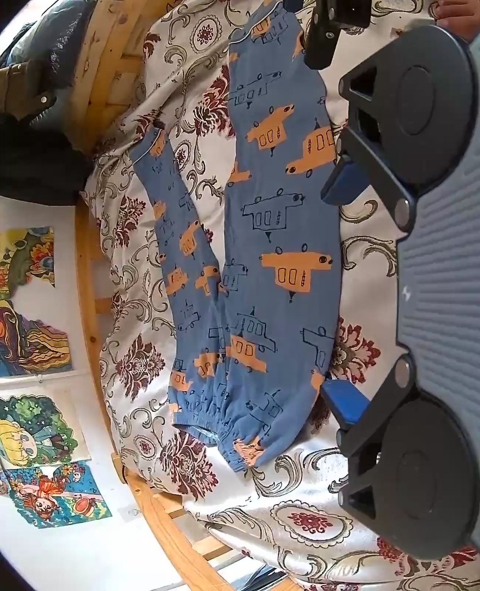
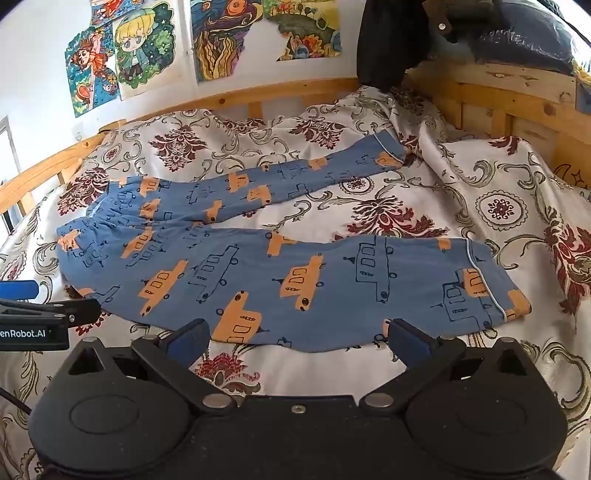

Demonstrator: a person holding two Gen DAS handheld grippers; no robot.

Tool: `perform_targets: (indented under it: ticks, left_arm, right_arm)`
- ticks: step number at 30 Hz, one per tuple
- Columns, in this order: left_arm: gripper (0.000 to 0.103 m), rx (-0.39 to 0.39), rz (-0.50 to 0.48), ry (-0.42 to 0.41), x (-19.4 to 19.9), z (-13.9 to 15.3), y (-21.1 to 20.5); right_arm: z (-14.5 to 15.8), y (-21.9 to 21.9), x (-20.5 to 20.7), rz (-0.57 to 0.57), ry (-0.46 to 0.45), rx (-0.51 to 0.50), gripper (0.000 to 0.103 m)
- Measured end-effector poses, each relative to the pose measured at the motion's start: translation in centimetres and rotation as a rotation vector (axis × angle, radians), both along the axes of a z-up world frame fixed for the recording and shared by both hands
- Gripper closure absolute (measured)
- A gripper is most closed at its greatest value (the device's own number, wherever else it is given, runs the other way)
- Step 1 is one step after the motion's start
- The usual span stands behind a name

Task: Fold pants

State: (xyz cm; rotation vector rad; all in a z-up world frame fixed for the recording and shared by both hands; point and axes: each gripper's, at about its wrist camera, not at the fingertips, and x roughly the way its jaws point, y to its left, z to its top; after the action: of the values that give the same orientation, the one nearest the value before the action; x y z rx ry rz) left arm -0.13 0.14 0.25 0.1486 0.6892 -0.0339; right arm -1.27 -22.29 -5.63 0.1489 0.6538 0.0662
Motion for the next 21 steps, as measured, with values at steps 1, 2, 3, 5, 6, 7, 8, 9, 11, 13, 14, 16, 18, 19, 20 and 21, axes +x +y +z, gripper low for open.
perform_targets:
  ticks: [1,2,3,5,6,7,8,9,11,13,14,16,18,19,20,21]
  left_arm:
    - [0.0,0.001,0.004,0.004,0.07,-0.02,-0.02]
    - [0.0,-0.001,0.006,0.008,0.13,-0.05,0.08]
    - [0.0,-0.001,0.009,0.008,0.12,-0.11,0.16]
    - [0.0,-0.003,0.012,0.009,0.11,-0.16,0.26]
    - [0.0,-0.004,0.013,0.012,0.16,-0.2,0.31]
    - [0.0,-0.005,0.012,0.012,0.14,-0.24,0.37]
    - [0.0,-0.006,0.012,0.014,0.13,-0.26,0.39]
    - [0.0,-0.006,0.013,0.015,0.17,-0.27,0.37]
    - [0.0,-0.006,0.013,0.016,0.09,-0.34,0.4]
    - [0.0,-0.007,0.013,0.019,0.1,-0.35,0.37]
    - [0.0,-0.007,0.012,0.018,0.08,-0.36,0.37]
    - [0.0,-0.005,0.012,0.017,0.12,-0.3,0.28]
    - [0.0,-0.004,0.011,0.017,0.11,-0.29,0.21]
    - [0.0,-0.004,0.012,0.018,0.11,-0.3,0.23]
    - [0.0,-0.004,0.012,0.02,0.09,-0.33,0.25]
    - [0.0,-0.005,0.013,0.021,0.1,-0.31,0.25]
  right_arm:
    - [0.01,-0.13,-0.05,-0.001,-0.002,0.0,0.001]
    - [0.19,-0.18,0.12,-0.005,0.001,0.004,0.001]
    - [0.19,-0.44,0.24,-0.004,0.002,0.009,0.001]
    - [-0.11,-0.26,0.2,0.001,-0.006,0.003,0.001]
    - [-0.24,-0.18,0.13,0.0,-0.009,0.002,0.001]
    - [-0.26,-0.1,0.01,-0.001,-0.011,0.002,0.001]
    - [-0.2,-0.17,0.08,-0.002,-0.01,0.003,0.001]
    - [-0.23,-0.09,0.03,-0.002,-0.012,0.001,0.001]
    - [-0.23,-0.04,-0.02,-0.001,-0.012,0.0,0.001]
    - [-0.31,0.02,-0.1,0.001,-0.015,-0.001,0.001]
    - [-0.32,0.04,-0.11,0.002,-0.016,-0.002,0.001]
    - [-0.27,0.04,-0.15,0.001,-0.017,-0.003,0.001]
    - [-0.23,-0.14,-0.05,0.0,-0.018,-0.001,0.001]
    - [-0.17,-0.23,-0.01,0.0,-0.018,-0.001,0.001]
    - [-0.16,-0.21,0.0,-0.001,-0.019,-0.004,0.001]
    - [-0.18,-0.16,-0.03,-0.002,-0.018,-0.005,0.001]
